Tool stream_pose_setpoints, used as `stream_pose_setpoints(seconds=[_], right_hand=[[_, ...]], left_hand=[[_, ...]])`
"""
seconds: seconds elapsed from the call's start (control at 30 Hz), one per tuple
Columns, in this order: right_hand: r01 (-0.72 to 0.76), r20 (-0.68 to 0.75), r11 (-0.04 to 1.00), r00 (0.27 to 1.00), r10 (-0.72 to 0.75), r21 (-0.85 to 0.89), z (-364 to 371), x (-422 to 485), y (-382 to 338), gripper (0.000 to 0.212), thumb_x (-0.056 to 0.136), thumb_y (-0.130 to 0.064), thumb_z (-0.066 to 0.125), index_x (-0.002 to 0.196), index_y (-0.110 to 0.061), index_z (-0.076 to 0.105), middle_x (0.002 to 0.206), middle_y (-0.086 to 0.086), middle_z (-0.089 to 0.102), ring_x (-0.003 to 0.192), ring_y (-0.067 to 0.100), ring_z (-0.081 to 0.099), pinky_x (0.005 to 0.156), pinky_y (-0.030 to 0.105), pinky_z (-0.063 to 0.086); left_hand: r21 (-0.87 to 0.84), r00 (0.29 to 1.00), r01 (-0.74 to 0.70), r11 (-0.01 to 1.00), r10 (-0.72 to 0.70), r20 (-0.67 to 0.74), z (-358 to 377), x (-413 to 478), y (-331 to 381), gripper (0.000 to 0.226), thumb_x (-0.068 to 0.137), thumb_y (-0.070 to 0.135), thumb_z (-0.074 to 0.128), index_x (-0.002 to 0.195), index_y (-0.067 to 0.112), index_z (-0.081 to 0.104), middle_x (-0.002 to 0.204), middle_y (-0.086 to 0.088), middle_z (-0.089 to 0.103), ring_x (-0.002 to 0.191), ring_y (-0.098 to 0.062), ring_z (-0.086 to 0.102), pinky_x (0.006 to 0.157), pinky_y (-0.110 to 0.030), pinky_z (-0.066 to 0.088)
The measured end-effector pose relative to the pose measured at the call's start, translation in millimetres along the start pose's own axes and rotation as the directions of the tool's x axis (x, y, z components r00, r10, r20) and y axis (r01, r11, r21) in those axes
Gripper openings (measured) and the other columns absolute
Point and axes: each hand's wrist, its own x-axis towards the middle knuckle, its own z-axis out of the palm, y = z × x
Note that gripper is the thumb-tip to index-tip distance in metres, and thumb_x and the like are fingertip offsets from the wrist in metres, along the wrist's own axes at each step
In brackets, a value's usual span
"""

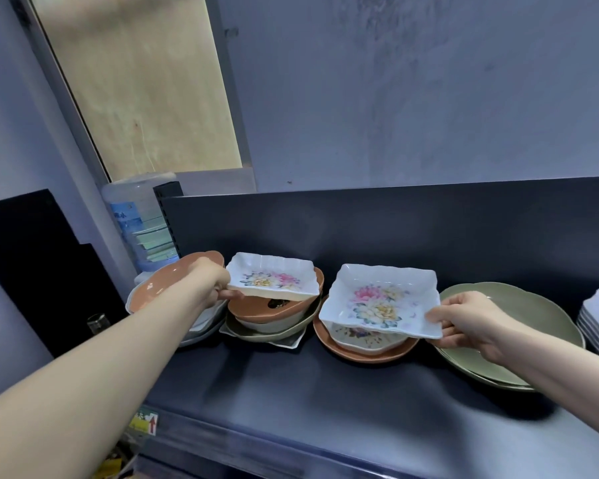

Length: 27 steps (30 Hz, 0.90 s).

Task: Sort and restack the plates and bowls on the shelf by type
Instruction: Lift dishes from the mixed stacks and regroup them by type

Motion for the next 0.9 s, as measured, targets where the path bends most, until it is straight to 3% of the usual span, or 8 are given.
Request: stream_pose_setpoints(seconds=[0.1, 0.17, 0.27, 0.33, 0.53, 0.73, 0.83, 0.9], right_hand=[[0.003, 0.013, 1.0, 1.0, -0.003, 0.012, 1.0, -3.0, -1.3, 0.005, 0.083, 0.01, 0.057, 0.084, 0.005, 0.059, 0.067, 0.018, 0.06, 0.039, 0.018, 0.053, 0.039, 0.022, 0.048], [0.006, 0.016, 1.0, 1.0, -0.006, 0.028, 0.8, -7.2, -2.4, 0.006, 0.083, 0.011, 0.056, 0.082, 0.006, 0.059, 0.063, 0.017, 0.06, 0.037, 0.018, 0.053, 0.038, 0.021, 0.047], [0.016, 0.008, 0.999, 1.0, -0.017, 0.048, -0.5, -18.9, -4.8, 0.011, 0.084, 0.012, 0.055, 0.075, 0.005, 0.058, 0.052, 0.013, 0.062, 0.033, 0.016, 0.055, 0.035, 0.02, 0.049], [0.027, -0.008, 0.998, 1.0, -0.026, 0.054, -2.3, -28.8, -6.2, 0.014, 0.084, 0.012, 0.055, 0.073, 0.005, 0.058, 0.049, 0.012, 0.061, 0.032, 0.015, 0.055, 0.034, 0.02, 0.048], [0.024, -0.08, 0.996, 0.997, -0.017, 0.087, -12.4, -58.5, -8.9, 0.013, 0.084, 0.015, 0.053, 0.075, 0.007, 0.059, 0.052, 0.015, 0.064, 0.034, 0.019, 0.06, 0.033, 0.02, 0.047], [0.013, -0.178, 0.994, 0.984, 0.007, 0.108, -29.1, -95.6, -5.2, 0.01, 0.081, 0.017, 0.054, 0.076, 0.01, 0.059, 0.05, 0.013, 0.06, 0.032, 0.02, 0.056, 0.033, 0.018, 0.044], [0.002, -0.235, 0.993, 0.972, 0.027, 0.122, -36.3, -118.1, 4.6, 0.006, 0.081, 0.016, 0.055, 0.08, 0.011, 0.059, 0.057, 0.014, 0.058, 0.033, 0.02, 0.054, 0.033, 0.019, 0.043], [-0.007, -0.272, 0.992, 0.961, 0.042, 0.128, -41.8, -132.5, 13.9, 0.006, 0.082, 0.016, 0.055, 0.083, 0.011, 0.059, 0.061, 0.015, 0.059, 0.032, 0.019, 0.056, 0.034, 0.02, 0.047]], left_hand=[[-0.16, 0.996, 0.06, 0.985, -0.048, 0.074, -7.3, -16.0, -2.2, 0.034, 0.096, -0.008, 0.033, 0.129, -0.012, 0.033, 0.121, -0.037, 0.053, 0.043, -0.036, 0.065, 0.03, -0.026, 0.05], [-0.267, 0.988, 0.112, 0.957, -0.078, 0.133, -12.2, -30.9, -4.5, 0.024, 0.097, -0.006, 0.034, 0.119, -0.015, 0.038, 0.118, -0.037, 0.055, 0.048, -0.036, 0.068, 0.031, -0.026, 0.05], [-0.418, 0.966, 0.183, 0.89, -0.085, 0.242, -19.5, -55.1, -7.2, 0.034, 0.099, -0.005, 0.029, 0.129, -0.02, 0.032, 0.13, -0.035, 0.048, 0.108, -0.044, 0.062, 0.047, -0.028, 0.056], [-0.5, 0.947, 0.234, 0.834, -0.08, 0.311, -25.0, -72.5, -7.5, 0.037, 0.1, -0.006, 0.026, 0.134, -0.021, 0.028, 0.136, -0.034, 0.045, 0.124, -0.043, 0.051, 0.07, -0.031, 0.053], [-0.588, 0.918, 0.27, 0.763, -0.02, 0.396, -33.1, -101.7, -8.7, 0.039, 0.098, -0.008, 0.029, 0.136, -0.019, 0.028, 0.137, -0.033, 0.042, 0.125, -0.045, 0.048, 0.087, -0.027, 0.046], [-0.61, 0.879, 0.274, 0.744, 0.064, 0.473, -36.9, -129.1, -15.7, 0.03, 0.096, -0.011, 0.033, 0.125, -0.012, 0.04, 0.133, -0.033, 0.047, 0.12, -0.047, 0.051, 0.063, -0.031, 0.058], [-0.611, 0.859, 0.263, 0.746, 0.108, 0.501, -31.0, -146.0, -22.3, 0.029, 0.095, -0.012, 0.035, 0.122, -0.004, 0.044, 0.131, -0.03, 0.05, 0.12, -0.046, 0.052, 0.084, -0.036, 0.053], [-0.597, 0.825, 0.279, 0.752, 0.13, 0.55, -22.8, -158.4, -28.0, 0.032, 0.096, -0.012, 0.033, 0.124, -0.003, 0.046, 0.123, -0.029, 0.053, 0.113, -0.045, 0.056, 0.069, -0.028, 0.057]])
